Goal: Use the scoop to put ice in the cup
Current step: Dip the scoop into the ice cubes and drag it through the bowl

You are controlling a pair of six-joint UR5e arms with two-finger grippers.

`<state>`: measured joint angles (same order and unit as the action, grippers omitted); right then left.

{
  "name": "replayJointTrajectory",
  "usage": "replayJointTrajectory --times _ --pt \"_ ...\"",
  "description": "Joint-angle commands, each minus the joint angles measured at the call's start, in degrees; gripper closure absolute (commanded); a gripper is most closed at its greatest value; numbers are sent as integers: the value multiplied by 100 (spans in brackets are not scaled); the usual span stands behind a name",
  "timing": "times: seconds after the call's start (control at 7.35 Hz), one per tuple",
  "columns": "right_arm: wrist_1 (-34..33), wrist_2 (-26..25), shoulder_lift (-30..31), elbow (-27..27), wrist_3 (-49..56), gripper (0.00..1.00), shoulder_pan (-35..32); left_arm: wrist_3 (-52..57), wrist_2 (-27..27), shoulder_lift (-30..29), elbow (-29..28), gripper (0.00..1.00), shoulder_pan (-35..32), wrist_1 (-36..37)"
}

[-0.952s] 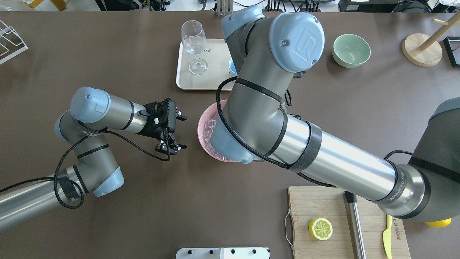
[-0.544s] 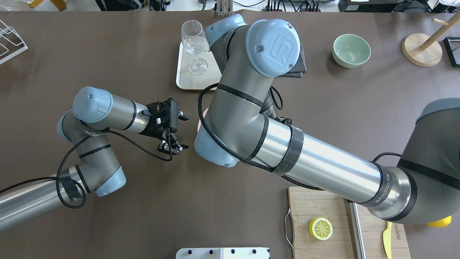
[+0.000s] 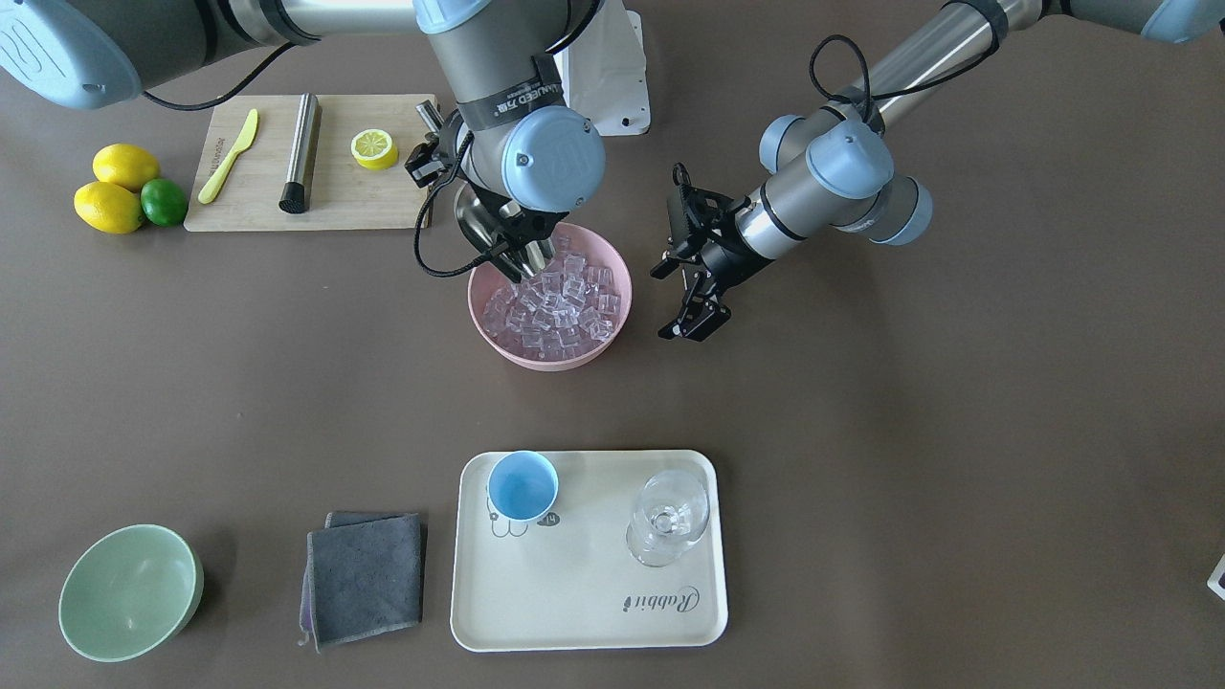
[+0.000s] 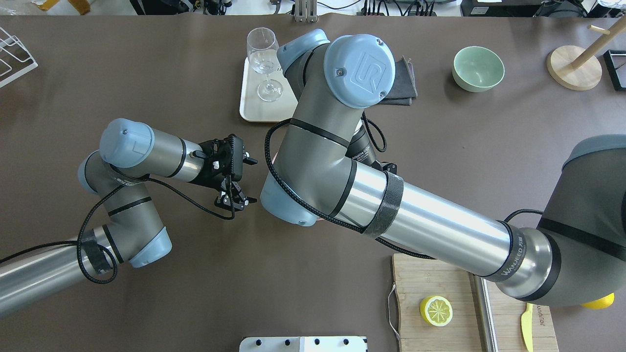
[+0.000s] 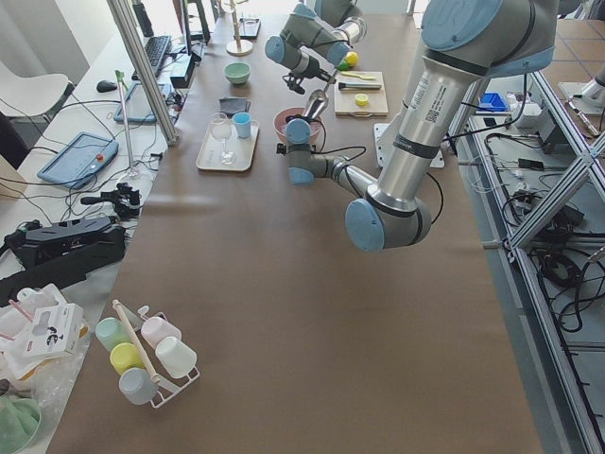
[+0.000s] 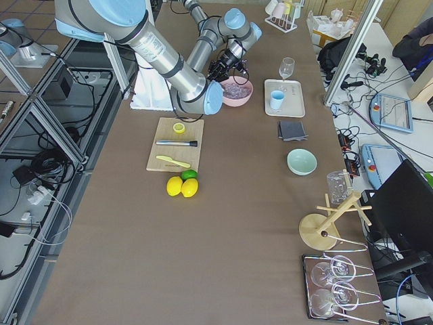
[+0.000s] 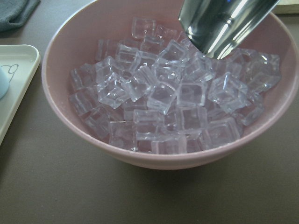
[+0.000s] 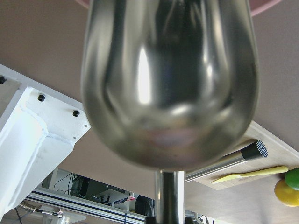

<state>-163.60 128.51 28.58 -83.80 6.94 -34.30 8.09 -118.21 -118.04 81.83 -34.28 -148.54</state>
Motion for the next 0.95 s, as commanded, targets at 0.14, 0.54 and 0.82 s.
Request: replayJointTrajectory --times 0.14,0.54,0.82 --pt "56 -142 -239 434 9 100 63 0 0 0 0 2 18 -9" --pt "512 -221 -186 715 18 100 125 0 0 9 0 2 18 -9" --pt "846 -291 -151 864 9 100 134 0 79 9 0 2 9 -9"
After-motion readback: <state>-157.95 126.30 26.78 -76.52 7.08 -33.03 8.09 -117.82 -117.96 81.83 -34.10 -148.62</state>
